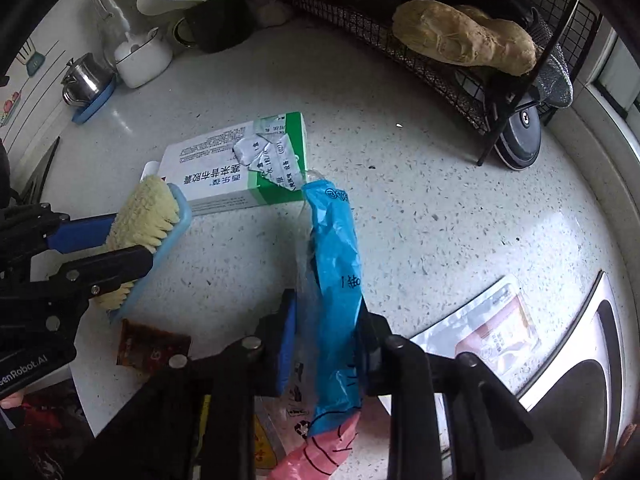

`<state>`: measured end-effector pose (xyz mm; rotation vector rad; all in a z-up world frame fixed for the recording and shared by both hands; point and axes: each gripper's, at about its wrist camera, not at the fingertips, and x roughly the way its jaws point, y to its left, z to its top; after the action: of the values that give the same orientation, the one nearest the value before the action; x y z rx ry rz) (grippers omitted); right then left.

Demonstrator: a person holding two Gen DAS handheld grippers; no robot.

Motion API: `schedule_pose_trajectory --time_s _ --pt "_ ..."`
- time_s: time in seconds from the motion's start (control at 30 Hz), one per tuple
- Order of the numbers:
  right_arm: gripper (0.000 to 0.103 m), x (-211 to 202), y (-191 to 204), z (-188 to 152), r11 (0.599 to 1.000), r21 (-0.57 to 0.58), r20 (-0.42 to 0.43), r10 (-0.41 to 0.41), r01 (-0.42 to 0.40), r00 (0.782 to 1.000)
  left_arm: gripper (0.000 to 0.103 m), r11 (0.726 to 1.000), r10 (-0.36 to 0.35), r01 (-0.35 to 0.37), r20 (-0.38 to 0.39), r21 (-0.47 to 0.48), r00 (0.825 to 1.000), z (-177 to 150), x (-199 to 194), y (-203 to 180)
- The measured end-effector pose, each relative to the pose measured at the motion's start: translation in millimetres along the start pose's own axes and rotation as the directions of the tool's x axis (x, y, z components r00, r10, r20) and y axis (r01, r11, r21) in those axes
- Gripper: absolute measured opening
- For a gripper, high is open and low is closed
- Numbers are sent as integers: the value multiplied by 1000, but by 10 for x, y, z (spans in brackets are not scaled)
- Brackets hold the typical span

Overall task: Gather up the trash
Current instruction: 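Grasp the blue-and-pink plastic bag with the right gripper while the left holds the brush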

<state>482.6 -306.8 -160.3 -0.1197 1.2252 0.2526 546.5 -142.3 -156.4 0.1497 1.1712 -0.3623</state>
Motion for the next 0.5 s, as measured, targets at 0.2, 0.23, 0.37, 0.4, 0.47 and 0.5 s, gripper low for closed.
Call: schedule_pose_trajectory --time_s 0.2,0.23,0.37,0.4,0.47,0.5 --pt "9 -250 238 -51 1000 -30 47 11 -9 999 30 999 -6 7 45 -36 999 -189 -301 117" --pt "9 -325 279 -72 999 -33 62 10 -8 998 30 999 -6 9 55 -41 998 -218 -360 128" --pt "9 -618 399 -152 999 -34 107 32 -29 994 30 999 -19 24 102 -45 995 -364 -619 148" --pt "9 -692 444 -180 999 -37 117 30 -25 993 30 999 -23 29 112 -44 993 -406 -680 147" --pt "9 -818 543 -247 999 -46 131 30 -24 991 30 999 -26 31 129 -39 991 -509 -801 137" --pt "9 -882 581 -295 999 -48 138 29 -22 990 30 999 -24 30 137 -37 990 -574 -864 145"
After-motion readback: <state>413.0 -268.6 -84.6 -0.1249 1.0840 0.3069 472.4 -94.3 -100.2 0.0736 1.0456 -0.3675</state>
